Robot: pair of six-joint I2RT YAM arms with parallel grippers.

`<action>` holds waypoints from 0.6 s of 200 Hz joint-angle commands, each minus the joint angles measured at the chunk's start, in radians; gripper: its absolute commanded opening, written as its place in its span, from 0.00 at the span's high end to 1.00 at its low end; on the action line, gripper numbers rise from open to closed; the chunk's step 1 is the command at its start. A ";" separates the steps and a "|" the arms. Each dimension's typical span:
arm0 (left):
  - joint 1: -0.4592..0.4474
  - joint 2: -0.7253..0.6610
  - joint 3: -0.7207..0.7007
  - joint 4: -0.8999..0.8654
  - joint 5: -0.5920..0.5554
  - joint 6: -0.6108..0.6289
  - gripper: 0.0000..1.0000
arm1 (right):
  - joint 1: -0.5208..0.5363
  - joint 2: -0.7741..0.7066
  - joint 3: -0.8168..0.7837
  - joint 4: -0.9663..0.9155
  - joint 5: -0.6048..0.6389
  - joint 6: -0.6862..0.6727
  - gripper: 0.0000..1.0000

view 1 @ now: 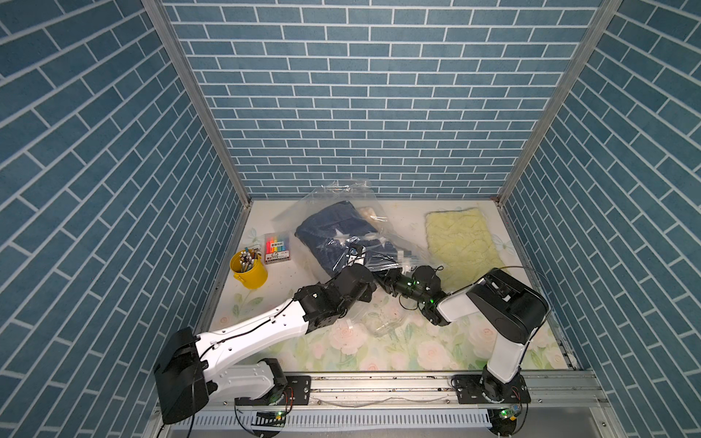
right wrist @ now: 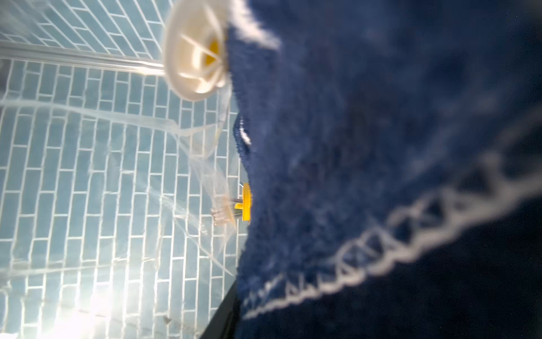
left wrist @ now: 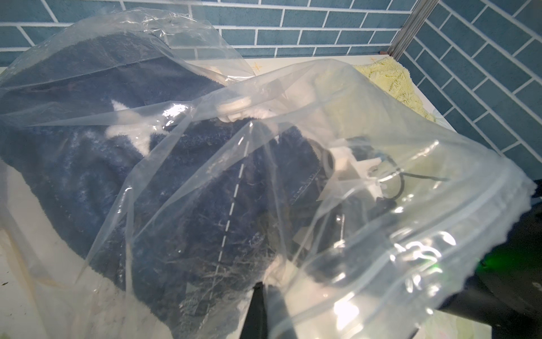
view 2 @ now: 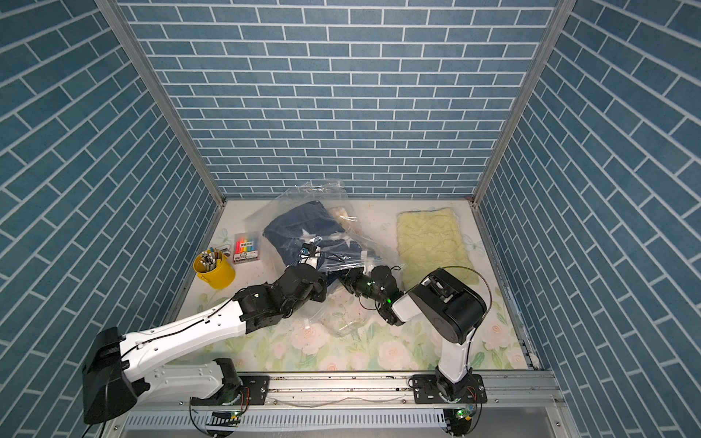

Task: Take the blanket out of the vacuum bag
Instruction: Take out the blanket from the vacuum bag.

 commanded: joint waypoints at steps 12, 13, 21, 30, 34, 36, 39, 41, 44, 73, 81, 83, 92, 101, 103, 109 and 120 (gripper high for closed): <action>-0.003 -0.006 0.001 -0.001 -0.013 -0.002 1.00 | -0.006 -0.030 0.053 -0.055 -0.015 -0.069 0.63; -0.003 -0.007 0.001 -0.001 -0.013 -0.002 1.00 | -0.006 -0.030 0.053 -0.055 -0.015 -0.070 0.63; -0.002 -0.009 0.000 -0.002 -0.014 -0.003 1.00 | -0.004 -0.028 0.052 -0.054 -0.014 -0.071 0.63; -0.003 -0.012 -0.005 -0.003 -0.016 -0.005 1.00 | -0.005 -0.024 0.044 -0.050 -0.014 -0.069 0.63; -0.003 -0.015 -0.006 -0.003 -0.017 -0.007 1.00 | -0.005 -0.021 0.040 -0.045 -0.014 -0.069 0.63; -0.003 -0.016 -0.008 -0.003 -0.017 -0.008 1.00 | -0.004 -0.019 0.037 -0.040 -0.014 -0.067 0.63; -0.003 -0.017 -0.009 -0.002 -0.018 -0.009 1.00 | -0.004 -0.017 0.033 -0.034 -0.014 -0.065 0.63; -0.003 -0.019 -0.011 -0.003 -0.017 -0.009 1.00 | -0.005 -0.016 0.031 -0.031 -0.014 -0.062 0.63; -0.003 -0.021 -0.012 -0.003 -0.017 -0.009 1.00 | -0.005 -0.013 0.027 -0.024 -0.014 -0.059 0.63; -0.003 -0.023 -0.019 0.000 -0.020 -0.013 1.00 | -0.005 0.010 0.003 0.034 -0.015 -0.033 0.63; -0.003 -0.019 -0.017 0.000 -0.020 -0.012 1.00 | -0.005 0.013 0.002 0.037 -0.017 -0.032 0.63; -0.003 -0.018 -0.016 0.000 -0.021 -0.011 1.00 | -0.006 0.014 0.002 0.035 -0.017 -0.032 0.63; -0.003 -0.012 -0.010 -0.004 -0.022 -0.010 1.00 | -0.006 0.014 0.001 0.036 -0.018 -0.032 0.62; -0.003 -0.010 -0.003 -0.006 -0.022 -0.005 1.00 | -0.006 0.015 0.002 0.038 -0.020 -0.032 0.62; -0.002 -0.010 -0.002 -0.007 -0.022 -0.005 1.00 | -0.005 0.015 0.002 0.037 -0.020 -0.032 0.62; -0.003 -0.010 0.002 -0.009 -0.022 -0.003 1.00 | -0.004 0.015 0.003 0.040 -0.022 -0.032 0.62; -0.003 -0.010 0.006 -0.013 -0.030 -0.002 1.00 | -0.006 0.018 0.005 0.041 -0.023 -0.030 0.62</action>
